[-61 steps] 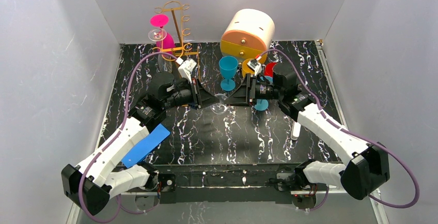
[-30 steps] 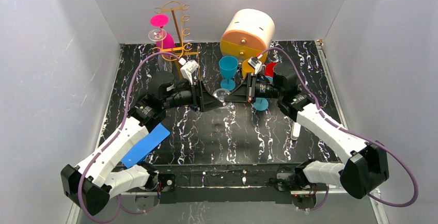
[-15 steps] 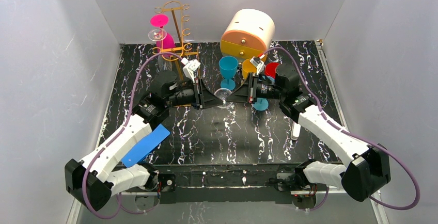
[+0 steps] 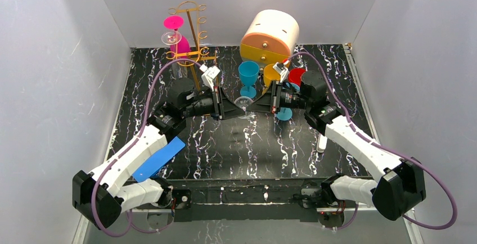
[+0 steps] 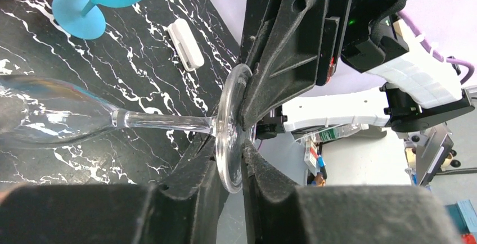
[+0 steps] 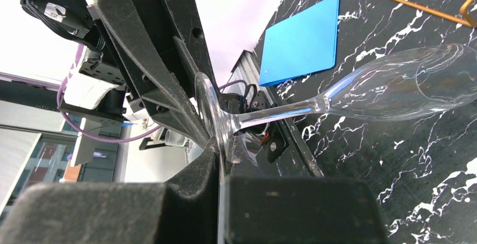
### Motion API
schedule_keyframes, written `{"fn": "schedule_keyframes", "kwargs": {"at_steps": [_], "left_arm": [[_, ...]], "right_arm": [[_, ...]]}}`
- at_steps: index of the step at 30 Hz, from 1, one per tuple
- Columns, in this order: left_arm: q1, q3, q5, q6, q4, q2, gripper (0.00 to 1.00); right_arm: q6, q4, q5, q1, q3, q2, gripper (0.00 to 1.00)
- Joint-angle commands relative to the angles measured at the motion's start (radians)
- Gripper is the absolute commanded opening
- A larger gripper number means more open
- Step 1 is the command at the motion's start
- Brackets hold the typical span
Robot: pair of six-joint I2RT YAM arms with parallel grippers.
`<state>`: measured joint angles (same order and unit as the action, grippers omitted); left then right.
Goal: Take the wine glass off the wine glass rack
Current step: Place the wine glass at the center of the board.
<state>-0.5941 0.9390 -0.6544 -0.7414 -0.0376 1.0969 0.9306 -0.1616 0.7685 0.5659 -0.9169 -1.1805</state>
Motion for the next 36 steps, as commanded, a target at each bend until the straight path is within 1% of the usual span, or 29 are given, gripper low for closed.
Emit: {"fn": "schedule_keyframes", "kwargs": {"at_steps": [1,2,4,7,9,11,14,18,21,24,30,33,36], "left_arm": [[-0.025,-0.030,-0.022,-0.041,-0.087,0.000,0.14],[-0.027,-0.044,-0.027,-0.059,-0.125,-0.004,0.11],[-0.028,-0.057,-0.029,-0.070,-0.146,-0.010,0.00],[-0.029,-0.063,-0.008,-0.050,-0.135,-0.023,0.00],[-0.029,-0.062,0.006,-0.030,-0.133,-0.031,0.00],[-0.029,-0.060,0.014,-0.012,-0.131,-0.040,0.00],[-0.029,-0.050,-0.009,0.025,-0.113,-0.050,0.00],[-0.029,-0.042,-0.019,0.076,-0.061,-0.059,0.00],[-0.029,-0.047,-0.040,0.114,-0.046,-0.071,0.00],[-0.029,-0.057,-0.040,0.186,-0.002,-0.103,0.00],[-0.029,-0.093,-0.074,0.330,0.018,-0.182,0.00],[-0.029,-0.105,-0.077,0.384,0.032,-0.206,0.00],[-0.029,-0.106,-0.079,0.441,0.082,-0.226,0.00]], "right_arm": [[0.030,-0.134,0.013,0.006,0.014,0.023,0.01],[0.030,-0.134,0.011,0.006,0.015,0.022,0.01],[0.029,-0.133,0.005,0.005,0.015,0.021,0.01],[0.030,-0.128,0.008,0.006,0.012,0.021,0.01],[0.026,-0.116,0.008,0.006,0.012,0.024,0.10],[0.020,-0.106,0.000,0.005,0.012,0.029,0.21],[0.015,-0.089,-0.019,0.006,0.010,0.044,0.30],[0.002,-0.062,-0.050,0.006,-0.001,0.057,0.47],[-0.024,-0.026,-0.068,0.003,-0.019,0.066,0.55],[-0.072,0.024,-0.103,0.004,-0.041,0.079,0.60],[-0.150,0.119,-0.230,0.004,-0.069,0.121,0.65],[-0.153,0.132,-0.302,0.004,-0.056,0.145,0.67],[-0.149,0.147,-0.371,0.005,-0.038,0.168,0.70]]}}
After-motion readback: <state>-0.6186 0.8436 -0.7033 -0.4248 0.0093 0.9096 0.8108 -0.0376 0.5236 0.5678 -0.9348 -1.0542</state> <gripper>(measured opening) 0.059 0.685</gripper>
